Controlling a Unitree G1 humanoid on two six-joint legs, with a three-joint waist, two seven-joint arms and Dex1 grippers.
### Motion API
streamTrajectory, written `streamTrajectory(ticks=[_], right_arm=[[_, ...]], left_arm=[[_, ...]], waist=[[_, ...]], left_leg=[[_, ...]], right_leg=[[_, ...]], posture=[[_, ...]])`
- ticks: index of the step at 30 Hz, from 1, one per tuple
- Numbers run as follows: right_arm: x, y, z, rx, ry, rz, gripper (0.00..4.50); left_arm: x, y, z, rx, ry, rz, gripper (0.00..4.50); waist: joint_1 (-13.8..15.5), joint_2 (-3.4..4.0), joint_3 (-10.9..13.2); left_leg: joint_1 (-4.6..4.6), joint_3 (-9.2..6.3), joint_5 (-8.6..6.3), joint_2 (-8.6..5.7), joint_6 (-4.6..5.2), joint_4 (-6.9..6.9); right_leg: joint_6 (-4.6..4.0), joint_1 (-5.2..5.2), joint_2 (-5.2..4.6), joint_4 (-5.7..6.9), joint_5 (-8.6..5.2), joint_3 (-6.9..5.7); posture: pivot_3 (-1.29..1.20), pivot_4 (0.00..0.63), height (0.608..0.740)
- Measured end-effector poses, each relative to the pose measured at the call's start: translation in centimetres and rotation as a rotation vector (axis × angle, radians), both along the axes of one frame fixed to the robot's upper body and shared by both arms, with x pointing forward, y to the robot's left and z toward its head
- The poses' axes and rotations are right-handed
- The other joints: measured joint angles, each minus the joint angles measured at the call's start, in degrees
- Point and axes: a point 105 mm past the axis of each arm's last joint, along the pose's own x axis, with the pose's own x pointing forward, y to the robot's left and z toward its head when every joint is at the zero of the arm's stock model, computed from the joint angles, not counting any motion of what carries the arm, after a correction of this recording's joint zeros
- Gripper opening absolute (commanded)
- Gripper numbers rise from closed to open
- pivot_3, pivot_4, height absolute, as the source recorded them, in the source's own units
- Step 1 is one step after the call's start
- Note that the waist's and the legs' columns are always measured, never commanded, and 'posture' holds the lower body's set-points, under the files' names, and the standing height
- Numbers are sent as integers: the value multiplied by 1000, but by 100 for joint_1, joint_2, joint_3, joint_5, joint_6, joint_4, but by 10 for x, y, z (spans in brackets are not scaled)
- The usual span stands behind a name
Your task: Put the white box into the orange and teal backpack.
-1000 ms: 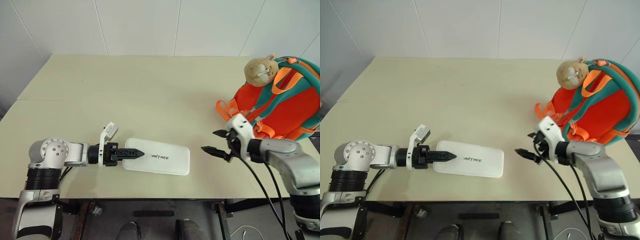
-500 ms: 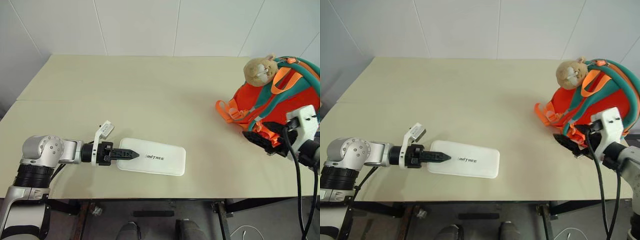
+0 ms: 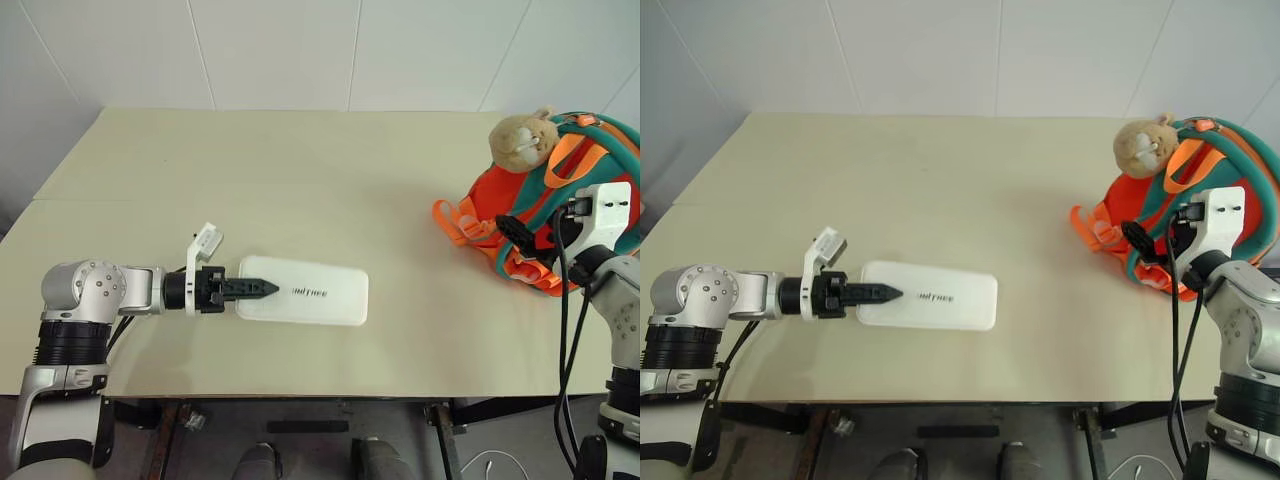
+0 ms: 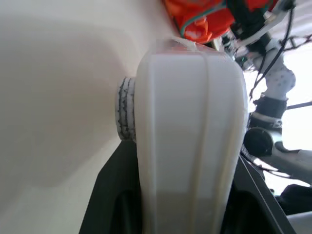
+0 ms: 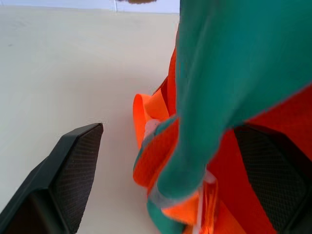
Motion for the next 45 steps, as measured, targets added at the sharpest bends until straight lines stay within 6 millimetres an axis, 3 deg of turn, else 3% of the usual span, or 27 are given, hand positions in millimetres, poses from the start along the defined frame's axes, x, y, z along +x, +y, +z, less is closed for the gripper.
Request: streamTrajectory(ticks=[4,8,13,14,20,27,34,45], right_arm=[[19,9,6,24,-45,-12,3258],[24,12,10,25,-49,-7,1874],[28,30,24,48,-73,71,147],[28,35,27,58,-81,92,0],[17,88,58,92,-149,318,0],[-19,157,71,106,-143,674,0],[-59,204,81,133,-135,969,0],[-125,223,79,58,-68,1322,0]], left_arm=[[7,3,21,-84,-70,56,1250],[12,16,30,-112,-105,142,1250],[23,34,42,-147,-143,254,1250],[24,37,45,-153,-151,268,1250],[34,62,62,-134,-209,370,1250],[44,81,83,-105,-283,427,1250],[48,90,86,-85,-304,435,1250],[48,96,95,-68,-343,423,1250]], waist=[[1,0,0],[3,0,0],[-35,1,1],[-38,1,1],[-81,3,2],[-127,3,2],[-128,2,2],[-104,0,3]], left_leg=[[0,3,0,1,-2,-2],[0,6,-1,2,-3,-1],[2,8,1,4,-6,-1],[2,8,1,4,-7,-1],[0,10,1,4,-9,-12],[-25,21,1,6,-10,-34],[-94,26,18,11,-38,-12],[-97,26,-2,11,-2,9]], right_leg=[[1,-2,0,1,0,2],[2,-2,-2,0,0,2],[4,-5,-1,7,2,2],[5,-5,-1,8,2,2],[5,-13,-1,3,2,1],[5,-49,-1,13,2,4],[5,-121,0,38,2,6],[5,-119,-1,49,2,5]], posture=[[0,150,740],[0,150,740],[0,150,740],[0,150,740],[0,150,740],[0,150,740],[0,150,740],[0,150,740]])
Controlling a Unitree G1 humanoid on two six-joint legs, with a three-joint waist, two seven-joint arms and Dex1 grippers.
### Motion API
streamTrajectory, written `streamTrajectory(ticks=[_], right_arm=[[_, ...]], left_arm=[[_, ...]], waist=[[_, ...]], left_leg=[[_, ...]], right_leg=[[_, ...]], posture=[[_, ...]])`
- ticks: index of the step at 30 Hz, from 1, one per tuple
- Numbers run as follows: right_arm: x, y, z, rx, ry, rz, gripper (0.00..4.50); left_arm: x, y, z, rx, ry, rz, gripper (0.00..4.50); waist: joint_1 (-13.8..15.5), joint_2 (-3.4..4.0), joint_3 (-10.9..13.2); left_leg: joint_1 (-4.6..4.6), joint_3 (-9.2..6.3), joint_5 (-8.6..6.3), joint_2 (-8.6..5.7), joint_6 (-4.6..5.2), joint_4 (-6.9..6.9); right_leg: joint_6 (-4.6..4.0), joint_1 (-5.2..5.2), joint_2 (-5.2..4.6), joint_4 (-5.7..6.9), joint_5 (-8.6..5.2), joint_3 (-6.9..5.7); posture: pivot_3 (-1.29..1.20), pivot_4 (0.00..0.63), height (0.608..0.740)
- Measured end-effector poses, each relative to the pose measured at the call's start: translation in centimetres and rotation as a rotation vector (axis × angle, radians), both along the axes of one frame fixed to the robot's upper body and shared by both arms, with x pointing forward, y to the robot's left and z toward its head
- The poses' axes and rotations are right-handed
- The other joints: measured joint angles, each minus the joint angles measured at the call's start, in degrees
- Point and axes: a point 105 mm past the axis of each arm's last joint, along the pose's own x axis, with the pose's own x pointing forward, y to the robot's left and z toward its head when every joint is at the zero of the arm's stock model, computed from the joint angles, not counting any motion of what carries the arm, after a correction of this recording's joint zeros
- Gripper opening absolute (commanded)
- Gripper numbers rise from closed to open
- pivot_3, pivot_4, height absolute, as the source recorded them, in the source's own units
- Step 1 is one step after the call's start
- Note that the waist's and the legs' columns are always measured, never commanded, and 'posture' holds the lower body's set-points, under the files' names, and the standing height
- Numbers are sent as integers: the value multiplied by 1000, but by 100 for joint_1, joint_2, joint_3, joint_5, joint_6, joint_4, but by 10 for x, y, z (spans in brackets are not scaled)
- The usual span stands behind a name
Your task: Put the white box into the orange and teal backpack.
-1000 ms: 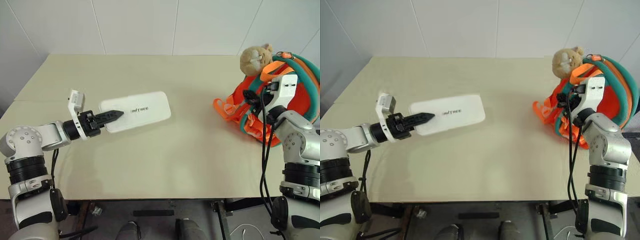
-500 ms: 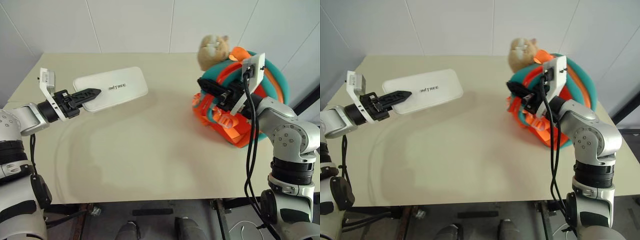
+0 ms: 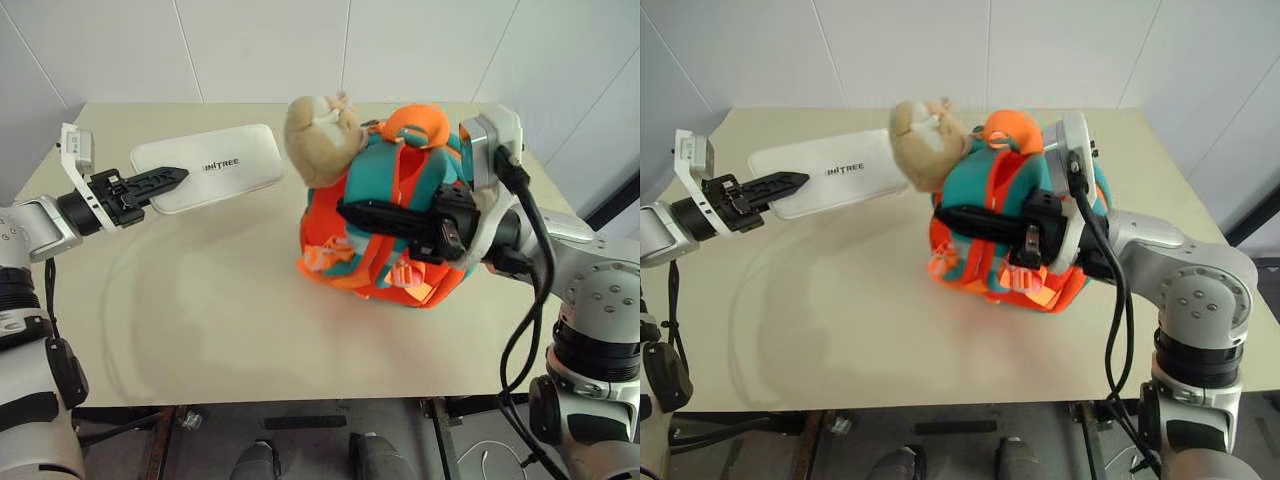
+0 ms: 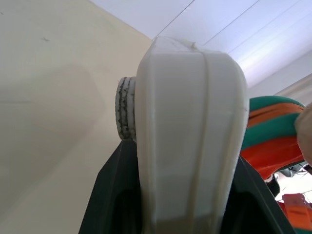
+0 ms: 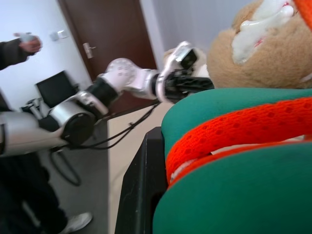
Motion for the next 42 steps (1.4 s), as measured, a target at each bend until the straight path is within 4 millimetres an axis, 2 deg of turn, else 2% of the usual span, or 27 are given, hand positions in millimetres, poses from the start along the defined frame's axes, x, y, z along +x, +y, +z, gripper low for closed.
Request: streamTrajectory(ticks=[5,8,12,22,28,33,42], right_arm=[[-18,-5,-39,-219,22,93,0],[-17,-14,-47,-302,-20,89,0],[-9,-26,-60,-383,-58,68,0],[11,-37,-67,-416,-111,21,0],[13,-33,-67,-416,-122,34,0],[15,-33,-68,-416,-118,28,0],[18,-32,-66,-414,-121,31,0]], left_arm=[[-2,-3,0,5,-4,-34,1250],[-6,-4,3,17,-36,-62,1250],[-22,-3,10,90,-147,-110,1250],[-64,-17,23,175,-489,-314,1250],[-74,-22,22,224,-581,-377,1250],[-75,-26,15,296,-597,-422,1250],[-52,-47,17,557,-660,-516,1250]], waist=[[42,-1,1],[56,-2,1],[58,-4,2],[122,-6,2],[116,-6,3],[122,-6,3],[128,-6,2]], left_leg=[[0,1,-4,-2,6,7],[1,1,-4,-1,6,12],[5,4,-3,-1,5,11],[11,3,-3,0,6,39],[13,2,-3,0,8,45],[12,1,-3,0,9,45],[11,0,-5,0,13,60]], right_leg=[[1,2,0,-3,0,1],[1,2,2,-16,-1,1],[1,2,3,-17,-1,5],[0,13,2,0,-1,7],[0,16,2,3,0,7],[1,16,3,3,0,6],[2,21,7,6,0,6]], posture=[[0,150,740],[0,150,740],[0,150,740],[0,150,740],[0,150,740],[0,150,740],[0,150,740]])
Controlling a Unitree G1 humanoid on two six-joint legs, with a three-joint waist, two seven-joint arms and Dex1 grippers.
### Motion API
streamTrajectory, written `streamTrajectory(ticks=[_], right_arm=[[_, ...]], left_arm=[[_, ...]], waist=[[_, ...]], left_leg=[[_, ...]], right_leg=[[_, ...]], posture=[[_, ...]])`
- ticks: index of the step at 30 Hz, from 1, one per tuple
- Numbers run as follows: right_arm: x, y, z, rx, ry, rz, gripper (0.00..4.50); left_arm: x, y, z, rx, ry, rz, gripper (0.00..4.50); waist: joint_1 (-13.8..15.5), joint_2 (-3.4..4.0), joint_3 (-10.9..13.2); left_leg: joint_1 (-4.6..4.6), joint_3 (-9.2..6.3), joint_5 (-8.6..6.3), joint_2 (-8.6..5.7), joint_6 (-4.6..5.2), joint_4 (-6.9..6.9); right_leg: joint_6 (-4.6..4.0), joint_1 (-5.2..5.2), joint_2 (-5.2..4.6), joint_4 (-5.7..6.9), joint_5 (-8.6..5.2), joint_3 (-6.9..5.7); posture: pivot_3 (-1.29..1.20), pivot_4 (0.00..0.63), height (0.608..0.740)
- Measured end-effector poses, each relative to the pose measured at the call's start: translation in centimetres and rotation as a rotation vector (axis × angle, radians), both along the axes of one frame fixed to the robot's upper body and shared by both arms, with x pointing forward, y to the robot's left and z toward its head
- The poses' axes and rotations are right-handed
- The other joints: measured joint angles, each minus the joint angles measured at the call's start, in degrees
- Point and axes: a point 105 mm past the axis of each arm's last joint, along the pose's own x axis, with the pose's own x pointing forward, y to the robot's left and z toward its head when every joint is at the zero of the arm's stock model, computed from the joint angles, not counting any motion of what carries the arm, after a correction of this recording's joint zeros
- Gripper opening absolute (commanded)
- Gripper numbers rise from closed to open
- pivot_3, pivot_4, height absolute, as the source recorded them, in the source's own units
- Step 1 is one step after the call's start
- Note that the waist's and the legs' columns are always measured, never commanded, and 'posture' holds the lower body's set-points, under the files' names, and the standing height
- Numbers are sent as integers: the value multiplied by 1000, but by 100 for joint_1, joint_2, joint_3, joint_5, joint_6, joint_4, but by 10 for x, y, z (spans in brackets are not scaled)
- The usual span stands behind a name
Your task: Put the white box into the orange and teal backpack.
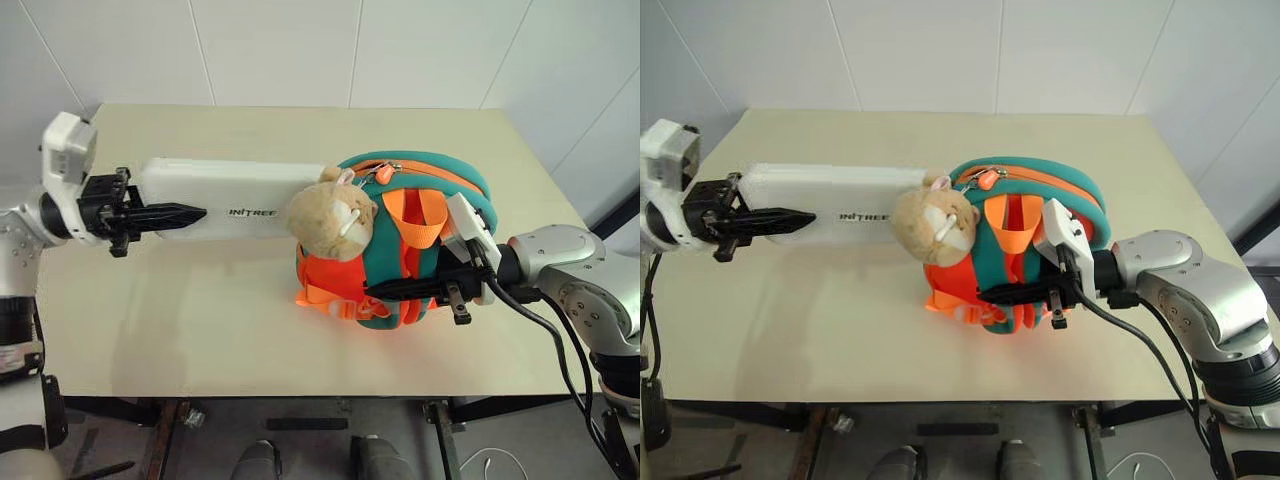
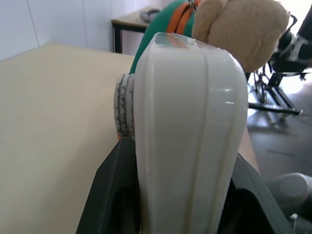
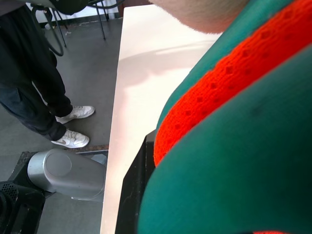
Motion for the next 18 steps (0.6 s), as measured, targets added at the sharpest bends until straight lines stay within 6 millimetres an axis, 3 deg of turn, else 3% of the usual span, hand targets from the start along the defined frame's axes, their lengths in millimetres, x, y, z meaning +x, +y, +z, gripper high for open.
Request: streamTrajectory(ticks=[3,10,18], right_arm=[[1,1,0,-1,-3,-2,0],[7,2,1,12,-1,-16,0],[10,7,1,24,-6,-11,0]], left_arm=[[11,-9,2,98,-31,-3,1250],[32,-52,4,215,-55,-32,1249],[57,-126,-25,210,33,-74,1249]], waist=[[1,0,0],[-1,0,0],[-6,0,0]], left_leg=[[-2,-1,-1,0,2,8],[-3,-1,-6,0,11,34],[-5,-3,-7,-1,12,43]], right_leg=[[1,0,2,3,0,1],[10,10,4,11,5,7],[21,12,5,10,11,11]], posture=[[0,150,740],[0,150,740],[0,150,740]])
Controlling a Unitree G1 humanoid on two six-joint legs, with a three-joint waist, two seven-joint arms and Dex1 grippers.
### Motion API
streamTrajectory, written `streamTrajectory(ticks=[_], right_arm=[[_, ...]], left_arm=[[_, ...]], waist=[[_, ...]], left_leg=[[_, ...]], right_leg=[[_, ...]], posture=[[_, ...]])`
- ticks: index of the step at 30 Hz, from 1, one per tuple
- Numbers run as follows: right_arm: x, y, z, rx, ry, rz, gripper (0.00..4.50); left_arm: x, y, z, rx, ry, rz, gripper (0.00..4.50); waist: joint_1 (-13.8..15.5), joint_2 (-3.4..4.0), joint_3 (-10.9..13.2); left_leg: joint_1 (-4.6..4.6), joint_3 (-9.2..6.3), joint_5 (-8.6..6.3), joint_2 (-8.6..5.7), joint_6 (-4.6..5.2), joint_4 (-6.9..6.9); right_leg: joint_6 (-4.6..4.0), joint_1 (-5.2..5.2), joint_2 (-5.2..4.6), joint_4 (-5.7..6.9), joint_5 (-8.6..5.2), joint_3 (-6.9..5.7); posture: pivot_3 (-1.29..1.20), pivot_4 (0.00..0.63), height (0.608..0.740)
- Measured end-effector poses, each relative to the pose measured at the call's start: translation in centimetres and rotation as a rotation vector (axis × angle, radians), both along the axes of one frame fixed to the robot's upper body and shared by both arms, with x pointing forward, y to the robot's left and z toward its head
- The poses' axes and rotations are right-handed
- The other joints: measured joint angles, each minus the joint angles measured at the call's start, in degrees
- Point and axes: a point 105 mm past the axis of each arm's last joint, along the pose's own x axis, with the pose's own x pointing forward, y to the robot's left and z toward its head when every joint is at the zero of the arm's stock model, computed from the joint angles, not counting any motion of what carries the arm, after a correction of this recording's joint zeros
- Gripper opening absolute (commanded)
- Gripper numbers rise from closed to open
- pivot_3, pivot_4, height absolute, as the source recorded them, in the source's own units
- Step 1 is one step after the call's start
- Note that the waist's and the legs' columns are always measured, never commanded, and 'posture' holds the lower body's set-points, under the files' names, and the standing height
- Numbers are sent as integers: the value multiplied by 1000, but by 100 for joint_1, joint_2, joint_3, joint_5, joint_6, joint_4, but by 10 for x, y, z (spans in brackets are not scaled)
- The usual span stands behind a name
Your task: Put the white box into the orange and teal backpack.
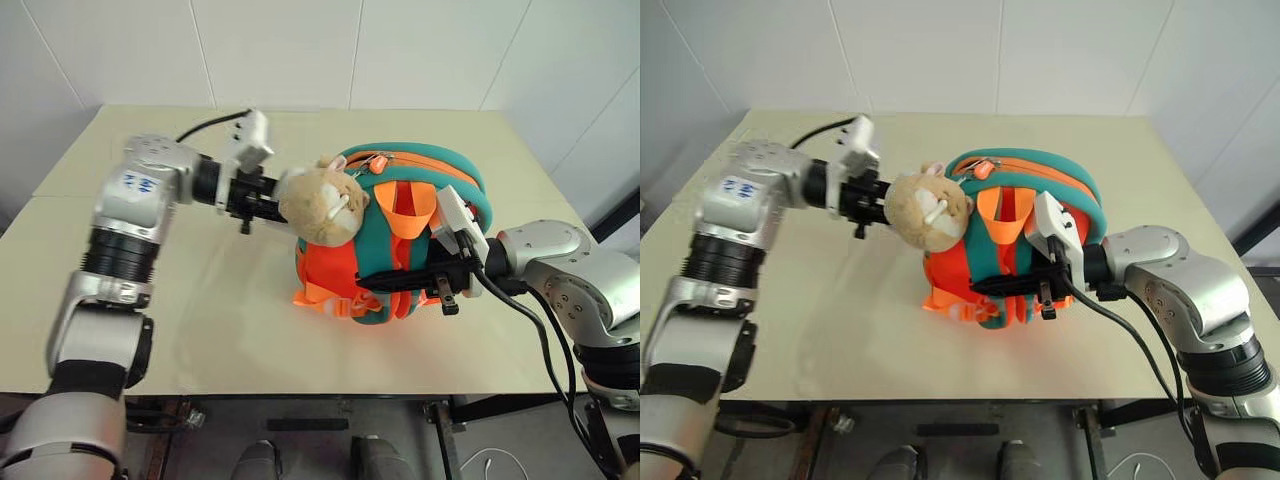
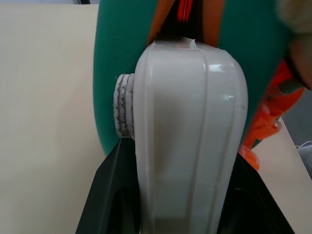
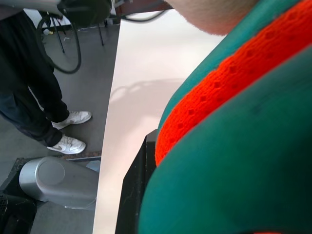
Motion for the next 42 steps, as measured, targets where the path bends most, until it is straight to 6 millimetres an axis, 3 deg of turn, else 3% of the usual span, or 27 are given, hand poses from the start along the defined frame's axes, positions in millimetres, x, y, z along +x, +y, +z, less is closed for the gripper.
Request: streamTrajectory(ticks=[4,9,13,19,24,28,32,36,42], right_arm=[[2,1,-1,6,2,-6,0],[3,1,-1,5,-1,-12,0],[3,3,-1,12,-2,-9,0],[3,4,-1,16,-3,-7,0],[4,3,-1,17,1,-9,0],[6,3,-1,17,-3,-12,0],[7,4,-1,14,-14,-7,0],[7,4,-2,13,-11,-3,0],[11,4,-2,14,-16,-9,0]], left_arm=[[7,-25,-11,-20,44,-14,1249],[12,-39,-17,-34,48,-17,1249],[8,-38,-16,-18,31,-41,2516],[-6,-6,2,26,-9,-13,4373],[-30,51,13,43,4,63,4443],[-56,72,15,41,35,56,4443],[-68,72,22,-13,14,55,4443],[-74,52,37,-146,-29,31,4443],[-74,21,39,-238,-19,-21,4443]], waist=[[1,0,0],[10,0,0],[6,0,0],[-19,2,1],[-53,5,2],[1,5,3],[25,4,3],[7,4,3],[-19,5,3]], left_leg=[[-1,0,0,1,0,-2],[0,0,0,0,0,3],[0,-1,0,0,-1,0],[0,-2,1,4,-1,-8],[2,-1,0,7,-2,-10],[1,-3,0,6,-1,1],[1,-12,0,4,0,8],[4,-14,1,3,0,10],[7,-15,2,4,-3,8]], right_leg=[[0,-3,3,1,0,0],[1,0,2,2,0,1],[1,-1,3,2,0,1],[0,-4,6,0,0,3],[-1,-4,8,1,-1,3],[-2,3,7,2,-1,2],[-1,11,7,4,0,0],[1,13,7,10,2,1],[1,9,10,17,2,3]], posture=[[0,150,740],[0,150,740],[0,150,740],[0,150,740],[0,150,740],[0,150,740],[0,150,740],[0,150,740],[0,150,740]])
